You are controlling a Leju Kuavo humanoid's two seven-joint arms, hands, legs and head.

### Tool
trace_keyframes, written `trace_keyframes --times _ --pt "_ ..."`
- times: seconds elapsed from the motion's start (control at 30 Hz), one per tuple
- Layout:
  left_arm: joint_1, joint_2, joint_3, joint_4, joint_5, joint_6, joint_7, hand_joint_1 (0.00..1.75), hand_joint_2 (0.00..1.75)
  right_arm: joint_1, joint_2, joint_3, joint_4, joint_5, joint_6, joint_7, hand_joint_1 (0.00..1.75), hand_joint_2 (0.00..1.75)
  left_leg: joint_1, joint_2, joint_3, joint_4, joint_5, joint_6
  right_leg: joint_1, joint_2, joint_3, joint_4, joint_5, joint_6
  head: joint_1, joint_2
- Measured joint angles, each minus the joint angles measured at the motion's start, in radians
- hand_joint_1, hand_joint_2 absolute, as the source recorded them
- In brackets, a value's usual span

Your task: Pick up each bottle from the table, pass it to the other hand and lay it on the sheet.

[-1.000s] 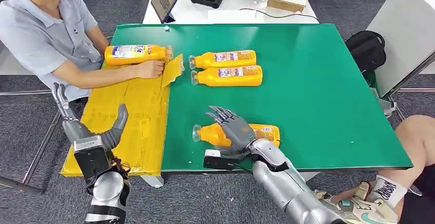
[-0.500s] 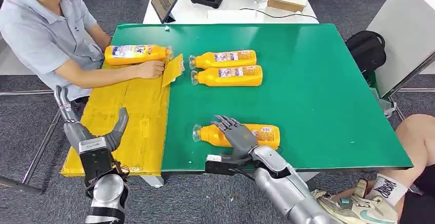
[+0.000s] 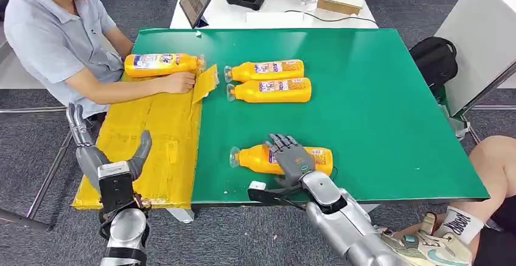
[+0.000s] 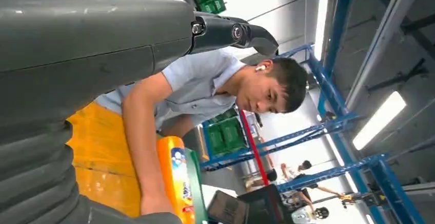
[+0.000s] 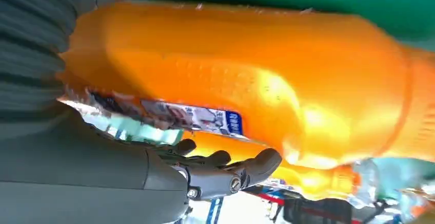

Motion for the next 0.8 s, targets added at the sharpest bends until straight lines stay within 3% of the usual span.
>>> trace_keyframes --times 0.2,0.53,0.8 --pt "0.018 0.002 0.01 -0.019 -0.005 0.0 0.016 0.0 1.75 0.028 -0.044 -0.016 -0.083 0.167 -0.003 0.082 0.0 1.75 0.0 0.0 -0.001 0.0 0.0 0.0 0.0 0.0 0.0 0.0 0.0 0.0 0.0 0.0" --pt "0.02 0.005 0.02 -0.031 -0.007 0.0 0.016 0.0 1.75 0.051 -0.068 -0.031 -0.138 0.171 0.003 0.085 0.0 1.75 0.0 0.0 -0.001 0.0 0.0 0.0 0.0 0.0 -0.001 0.0 0.0 0.0 0.001 0.0" --pt "0.021 0.01 0.022 -0.032 -0.011 0.0 0.044 0.0 1.75 0.085 -0.098 -0.068 -0.167 0.131 0.13 0.089 0.0 1.75 0.0 0.0 0.0 0.0 0.0 0.0 0.0 0.0 0.0 0.0 0.0 0.0 0.0 0.0"
